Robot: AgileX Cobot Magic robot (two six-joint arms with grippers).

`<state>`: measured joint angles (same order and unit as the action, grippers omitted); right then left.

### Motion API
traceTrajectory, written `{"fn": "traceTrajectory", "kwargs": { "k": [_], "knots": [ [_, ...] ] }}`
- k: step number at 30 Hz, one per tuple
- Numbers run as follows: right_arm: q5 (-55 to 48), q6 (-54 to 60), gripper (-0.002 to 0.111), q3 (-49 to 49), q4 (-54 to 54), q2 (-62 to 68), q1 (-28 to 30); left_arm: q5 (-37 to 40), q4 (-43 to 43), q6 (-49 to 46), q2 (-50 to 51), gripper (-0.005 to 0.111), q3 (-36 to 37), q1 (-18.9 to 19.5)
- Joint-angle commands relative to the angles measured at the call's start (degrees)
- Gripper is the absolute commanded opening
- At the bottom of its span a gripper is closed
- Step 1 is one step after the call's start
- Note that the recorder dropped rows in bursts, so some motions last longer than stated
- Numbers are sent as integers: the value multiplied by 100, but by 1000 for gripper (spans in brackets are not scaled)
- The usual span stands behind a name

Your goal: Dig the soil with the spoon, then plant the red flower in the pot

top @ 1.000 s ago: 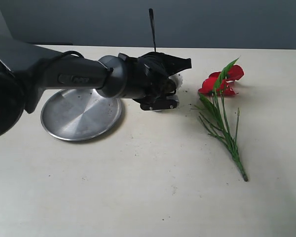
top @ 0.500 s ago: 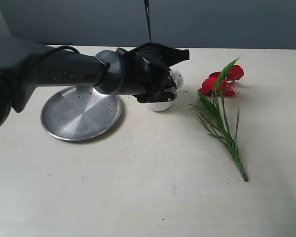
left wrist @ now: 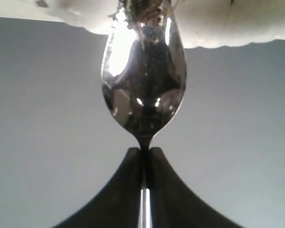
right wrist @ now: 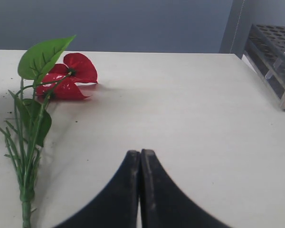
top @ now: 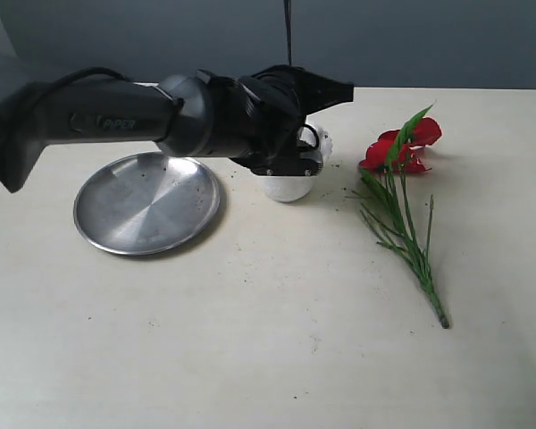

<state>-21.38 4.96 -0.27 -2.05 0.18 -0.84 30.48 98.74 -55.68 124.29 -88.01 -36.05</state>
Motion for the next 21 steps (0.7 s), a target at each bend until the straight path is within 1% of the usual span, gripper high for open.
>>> {"fn": "traceTrajectory", "kwargs": {
  "k": [1, 7, 17, 21],
  "knots": [
    [70, 6, 0, 27, 11, -18, 15, 26, 120, -1, -61, 0, 6, 173],
    [70, 6, 0, 27, 11, -18, 15, -358, 82, 19, -50, 0, 6, 187],
    [70, 6, 0, 27, 11, -18, 15, -356, -59, 19, 241, 0, 6, 187],
    [70, 6, 0, 27, 0, -18, 15, -393, -397, 19, 323, 0, 6, 187]
  ]
}}
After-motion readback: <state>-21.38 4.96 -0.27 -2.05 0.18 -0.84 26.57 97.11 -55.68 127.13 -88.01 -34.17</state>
